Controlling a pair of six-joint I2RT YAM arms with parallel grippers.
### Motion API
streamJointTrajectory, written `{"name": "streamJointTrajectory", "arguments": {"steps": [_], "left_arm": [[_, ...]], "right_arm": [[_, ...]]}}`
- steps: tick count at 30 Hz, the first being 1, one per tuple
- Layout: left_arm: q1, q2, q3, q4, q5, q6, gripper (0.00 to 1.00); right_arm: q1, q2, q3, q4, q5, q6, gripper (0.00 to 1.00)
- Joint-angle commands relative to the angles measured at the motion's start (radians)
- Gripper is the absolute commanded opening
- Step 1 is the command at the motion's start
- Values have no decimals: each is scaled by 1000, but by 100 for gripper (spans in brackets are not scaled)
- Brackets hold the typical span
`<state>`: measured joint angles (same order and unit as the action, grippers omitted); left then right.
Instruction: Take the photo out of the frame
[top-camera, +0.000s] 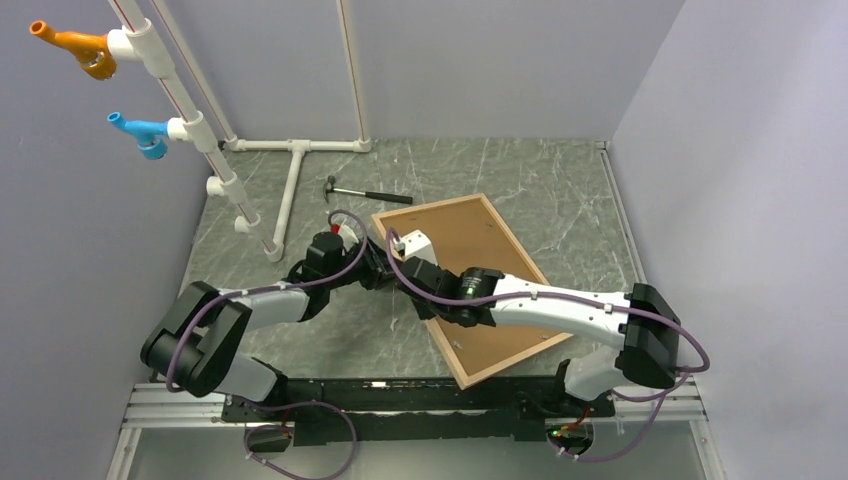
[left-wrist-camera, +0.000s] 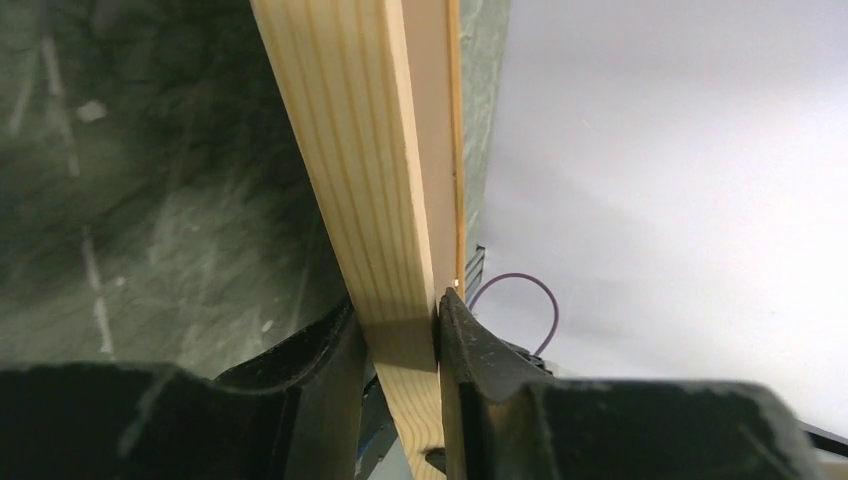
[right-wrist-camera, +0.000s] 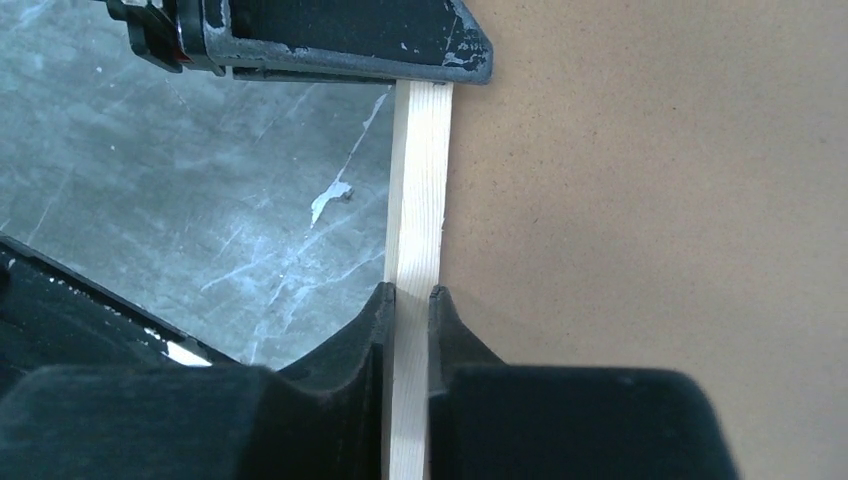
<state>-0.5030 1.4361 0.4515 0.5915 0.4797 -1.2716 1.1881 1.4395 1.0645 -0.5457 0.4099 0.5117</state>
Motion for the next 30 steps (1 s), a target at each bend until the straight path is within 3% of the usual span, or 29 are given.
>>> {"name": "streamJointTrajectory", "arguments": {"steps": [1,2,5,9,17,22,30], "left_arm": [[-14,-50,68,-33,-16,15,5],[-17,-55,81,-49,-12,13,2],[-27,-65,131,-120,-4,6,0],[-40,-78,187,-222,-8,-26,0],[-57,-81,261,-285,23,-69,0],[-57,-89,291,-337,24,-84,0],[-58,-75,289,-304,63,-141,0]], "right_arm": [[-1,-10,160,-166,70,-49,26],[-1,-4,184,-205,74,-55,40],[0,22,261,-323,99,-63,62],[2,64,346,-452,138,-46,80],[41,140,422,-537,175,-16,82],[64,230,459,-601,254,25,74],[90,334,478,-661,387,107,70]]}}
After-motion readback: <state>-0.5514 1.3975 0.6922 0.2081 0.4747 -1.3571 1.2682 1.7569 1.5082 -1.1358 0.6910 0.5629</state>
